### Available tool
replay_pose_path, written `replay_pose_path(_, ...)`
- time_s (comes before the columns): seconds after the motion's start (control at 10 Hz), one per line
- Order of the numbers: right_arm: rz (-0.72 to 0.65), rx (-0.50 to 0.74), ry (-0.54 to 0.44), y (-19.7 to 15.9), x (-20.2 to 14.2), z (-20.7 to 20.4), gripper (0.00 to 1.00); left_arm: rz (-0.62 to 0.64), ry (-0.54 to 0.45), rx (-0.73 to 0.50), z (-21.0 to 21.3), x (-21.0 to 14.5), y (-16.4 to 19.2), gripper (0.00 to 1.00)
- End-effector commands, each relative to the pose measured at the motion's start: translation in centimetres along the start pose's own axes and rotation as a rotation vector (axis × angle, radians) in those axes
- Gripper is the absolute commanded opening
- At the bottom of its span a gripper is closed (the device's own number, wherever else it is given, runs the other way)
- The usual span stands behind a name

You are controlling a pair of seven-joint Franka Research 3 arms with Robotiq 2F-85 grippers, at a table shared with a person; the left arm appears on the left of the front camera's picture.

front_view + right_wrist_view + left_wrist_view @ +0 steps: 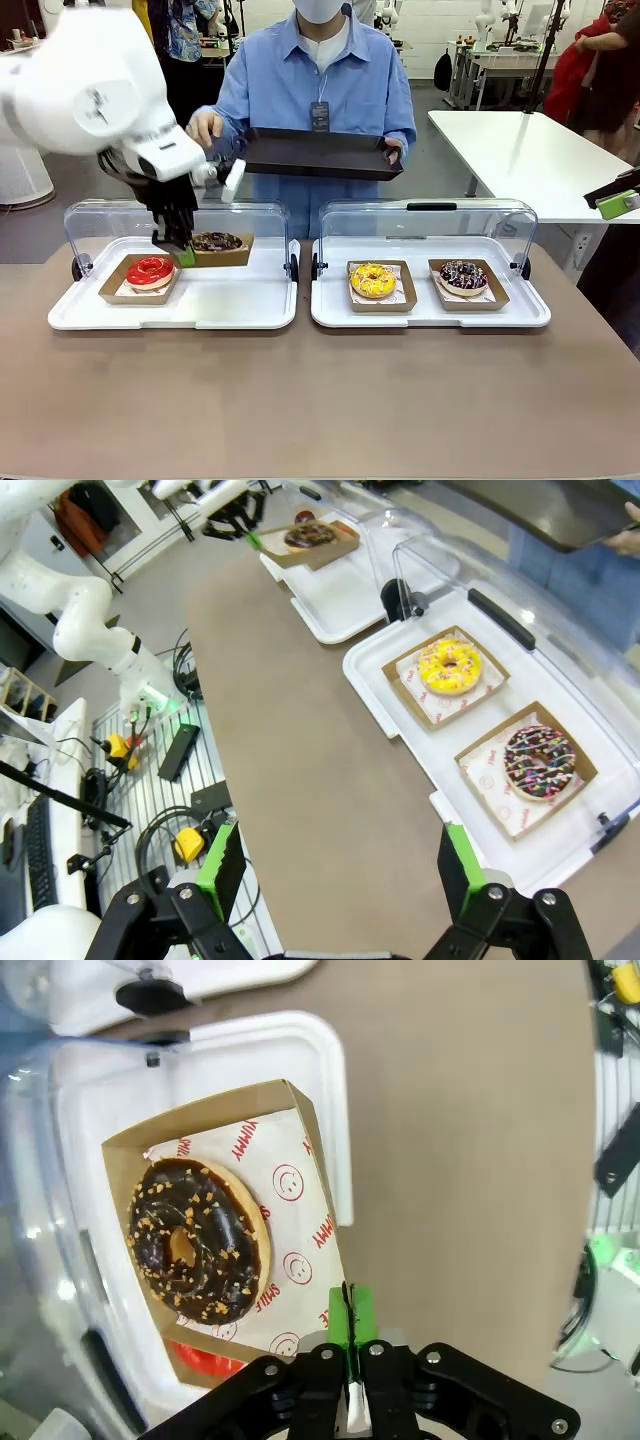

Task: Provide the desired donut to the person.
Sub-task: Pick up and lift the Paper togo box containing the Donut pointed at by the person.

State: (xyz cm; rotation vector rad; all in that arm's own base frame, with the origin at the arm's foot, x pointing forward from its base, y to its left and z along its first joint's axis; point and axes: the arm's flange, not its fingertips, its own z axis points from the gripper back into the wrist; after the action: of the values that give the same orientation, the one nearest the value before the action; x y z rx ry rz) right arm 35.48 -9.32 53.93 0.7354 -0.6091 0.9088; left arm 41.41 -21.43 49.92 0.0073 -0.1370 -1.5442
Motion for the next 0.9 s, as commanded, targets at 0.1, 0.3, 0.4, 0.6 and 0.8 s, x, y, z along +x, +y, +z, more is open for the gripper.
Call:
replay_pose_path(0.1,-0.008,-0.001,0.004,0.1,0.1,-0.1,1.00,0.023,-0.032,0.049,6.9,1.0,-3.2,0.00)
replay_pose_path(0.3,-0.008,-0.001,0.004,0.1,0.1,-0.1,1.00,0.022,-0.043,0.125,11.0,1.4,-4.5,0.00)
replay_pose_path(0.4,-0.008,-0.001,0.004,0.1,0.1,-0.1,1.00,0.027,-0.053,0.138,12.2,1.2,-4.7,0.00)
replay_pose_path(0.6,-0.008,-0.001,0.004,0.1,0.1,-0.1,1.00,0.021,-0.066,0.159,12.7,1.3,-4.6,0.00)
replay_pose_path(0.8,-0.008,-0.001,0.004,0.1,0.1,-0.1,1.00,0.011,-0.076,0.145,13.1,1.1,-4.7,0.00)
